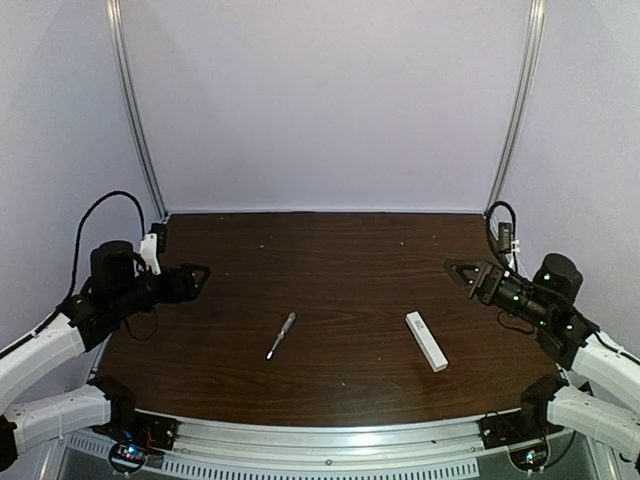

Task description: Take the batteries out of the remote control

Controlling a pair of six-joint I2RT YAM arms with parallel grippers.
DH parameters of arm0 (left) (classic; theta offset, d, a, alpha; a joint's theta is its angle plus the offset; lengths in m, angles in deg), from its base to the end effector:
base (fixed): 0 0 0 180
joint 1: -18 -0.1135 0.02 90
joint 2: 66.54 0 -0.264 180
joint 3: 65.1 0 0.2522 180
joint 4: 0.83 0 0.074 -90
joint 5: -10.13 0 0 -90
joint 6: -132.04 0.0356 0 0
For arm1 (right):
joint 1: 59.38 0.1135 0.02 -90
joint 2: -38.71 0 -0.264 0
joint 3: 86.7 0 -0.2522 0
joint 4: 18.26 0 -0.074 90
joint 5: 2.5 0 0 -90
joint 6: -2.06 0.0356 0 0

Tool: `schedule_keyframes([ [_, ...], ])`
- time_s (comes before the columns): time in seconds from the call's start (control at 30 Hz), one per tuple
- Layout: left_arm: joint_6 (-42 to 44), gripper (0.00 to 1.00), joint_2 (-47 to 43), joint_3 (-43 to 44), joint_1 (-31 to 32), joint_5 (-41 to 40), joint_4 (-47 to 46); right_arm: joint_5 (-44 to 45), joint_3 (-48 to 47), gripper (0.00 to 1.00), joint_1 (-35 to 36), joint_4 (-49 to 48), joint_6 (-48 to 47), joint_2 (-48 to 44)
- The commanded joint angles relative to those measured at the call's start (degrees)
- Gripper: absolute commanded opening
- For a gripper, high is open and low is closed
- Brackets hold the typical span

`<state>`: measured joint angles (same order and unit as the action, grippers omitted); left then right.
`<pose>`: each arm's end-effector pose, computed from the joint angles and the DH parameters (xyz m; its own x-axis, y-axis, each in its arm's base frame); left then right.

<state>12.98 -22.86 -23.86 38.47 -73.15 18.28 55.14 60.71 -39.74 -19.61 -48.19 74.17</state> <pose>0.1698 -0.0678 0.2449 -0.5190 -0.3212 -0.7921 0.2256 0.8424 -0.4893 0.1451 0.0720 0.2513 -0.5230 0.3869 -0.7595 -0.5897 0.4791 0.6501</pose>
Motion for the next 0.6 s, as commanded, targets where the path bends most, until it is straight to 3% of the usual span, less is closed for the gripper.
schedule_keyframes([
  [0.0, -1.1, 0.97, 1.0, -0.5, 5.8, -5.4, 1.2, 7.7, -2.8, 1.00, 5.2, 7.0, -2.5, 2.7],
  [0.33, -2.7, 0.97, 8.1, 2.1, 20.6, -17.9, -0.4, 24.0, -10.2, 1.00, 17.3, 21.4, -6.2, 9.6],
  [0.57, -3.0, 0.97, 12.6, 5.3, 25.5, -20.9, -0.4, 37.1, -15.8, 1.00, 24.0, 33.9, -4.6, 13.2],
])
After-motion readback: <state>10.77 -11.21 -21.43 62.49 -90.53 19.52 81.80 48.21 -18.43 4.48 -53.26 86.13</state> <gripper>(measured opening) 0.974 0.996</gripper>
